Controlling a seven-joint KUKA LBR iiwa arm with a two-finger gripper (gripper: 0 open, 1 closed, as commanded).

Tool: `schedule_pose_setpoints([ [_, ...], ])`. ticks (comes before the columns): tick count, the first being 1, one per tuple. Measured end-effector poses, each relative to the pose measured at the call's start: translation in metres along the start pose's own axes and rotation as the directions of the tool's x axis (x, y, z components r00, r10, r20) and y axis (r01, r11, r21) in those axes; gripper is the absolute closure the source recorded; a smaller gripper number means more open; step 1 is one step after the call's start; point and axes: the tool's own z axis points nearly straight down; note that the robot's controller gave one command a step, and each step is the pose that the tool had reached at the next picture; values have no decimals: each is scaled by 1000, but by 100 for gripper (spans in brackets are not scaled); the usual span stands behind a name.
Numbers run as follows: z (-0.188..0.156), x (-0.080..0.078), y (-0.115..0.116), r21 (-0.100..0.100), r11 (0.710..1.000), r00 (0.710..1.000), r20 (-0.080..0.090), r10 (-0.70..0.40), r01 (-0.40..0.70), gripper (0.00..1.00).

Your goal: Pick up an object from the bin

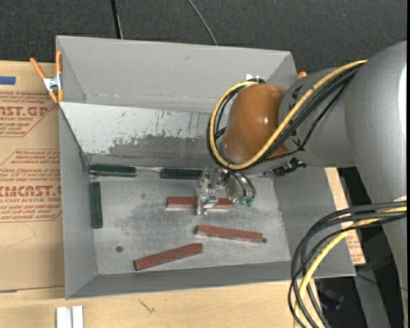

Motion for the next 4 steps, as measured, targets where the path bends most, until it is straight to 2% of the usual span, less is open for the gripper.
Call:
schedule_pose_setpoints([
  [1,-134,4,29,1,1000,1000,-18,-13,13,100],
  [2,-133,5,29,0,1000,1000,-19,-13,13,0],
  [3,-133,5,29,0,1000,1000,-19,-13,13,0],
  [4,-88,14,34,0,998,998,-11,-60,60,0],
])
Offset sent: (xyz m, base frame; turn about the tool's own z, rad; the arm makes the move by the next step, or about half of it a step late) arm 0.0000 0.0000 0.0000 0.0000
